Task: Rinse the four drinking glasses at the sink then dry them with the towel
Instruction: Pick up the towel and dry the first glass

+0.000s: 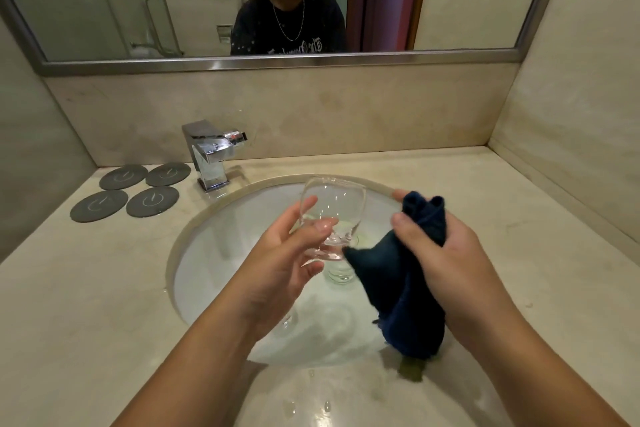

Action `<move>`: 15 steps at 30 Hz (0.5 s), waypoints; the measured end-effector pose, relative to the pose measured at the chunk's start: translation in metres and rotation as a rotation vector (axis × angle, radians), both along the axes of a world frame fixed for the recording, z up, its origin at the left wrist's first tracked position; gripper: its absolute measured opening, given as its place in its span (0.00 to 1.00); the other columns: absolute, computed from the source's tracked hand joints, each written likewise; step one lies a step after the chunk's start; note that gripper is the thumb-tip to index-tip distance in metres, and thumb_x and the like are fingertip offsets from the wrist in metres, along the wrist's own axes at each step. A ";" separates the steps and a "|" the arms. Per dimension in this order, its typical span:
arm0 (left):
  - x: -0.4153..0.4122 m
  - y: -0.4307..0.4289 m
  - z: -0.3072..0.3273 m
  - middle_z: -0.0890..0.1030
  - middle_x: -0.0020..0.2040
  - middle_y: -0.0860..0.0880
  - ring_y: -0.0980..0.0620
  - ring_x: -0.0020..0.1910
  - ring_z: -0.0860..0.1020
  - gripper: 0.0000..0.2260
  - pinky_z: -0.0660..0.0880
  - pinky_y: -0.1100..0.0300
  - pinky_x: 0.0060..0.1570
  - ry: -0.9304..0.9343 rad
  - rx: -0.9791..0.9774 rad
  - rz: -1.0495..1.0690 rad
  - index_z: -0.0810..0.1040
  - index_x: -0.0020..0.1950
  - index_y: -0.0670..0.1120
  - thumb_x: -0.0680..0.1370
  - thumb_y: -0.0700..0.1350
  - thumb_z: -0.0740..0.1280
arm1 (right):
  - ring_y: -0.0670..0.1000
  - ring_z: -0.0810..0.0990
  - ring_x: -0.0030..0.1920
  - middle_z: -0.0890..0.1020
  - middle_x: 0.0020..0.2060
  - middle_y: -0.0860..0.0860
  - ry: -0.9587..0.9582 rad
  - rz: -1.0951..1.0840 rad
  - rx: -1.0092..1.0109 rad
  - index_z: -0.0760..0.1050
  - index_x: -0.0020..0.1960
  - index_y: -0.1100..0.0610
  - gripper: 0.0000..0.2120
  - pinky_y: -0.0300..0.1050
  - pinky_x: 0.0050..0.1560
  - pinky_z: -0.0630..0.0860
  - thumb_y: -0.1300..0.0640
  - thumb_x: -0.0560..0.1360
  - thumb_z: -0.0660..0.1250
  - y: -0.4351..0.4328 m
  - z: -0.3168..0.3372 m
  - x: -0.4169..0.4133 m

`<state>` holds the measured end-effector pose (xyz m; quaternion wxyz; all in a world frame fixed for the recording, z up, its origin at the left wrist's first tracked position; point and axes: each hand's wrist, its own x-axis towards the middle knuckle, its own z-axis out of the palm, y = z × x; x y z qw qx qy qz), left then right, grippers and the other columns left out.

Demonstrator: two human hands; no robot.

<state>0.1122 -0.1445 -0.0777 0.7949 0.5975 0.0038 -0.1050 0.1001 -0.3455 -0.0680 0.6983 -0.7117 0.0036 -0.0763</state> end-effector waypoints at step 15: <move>-0.018 0.078 0.018 0.79 0.64 0.64 0.62 0.65 0.78 0.35 0.77 0.46 0.65 -0.329 0.566 0.048 0.70 0.68 0.74 0.67 0.53 0.81 | 0.40 0.86 0.49 0.86 0.50 0.36 -0.066 0.327 -0.178 0.79 0.61 0.37 0.16 0.30 0.45 0.79 0.51 0.77 0.76 0.072 0.006 -0.005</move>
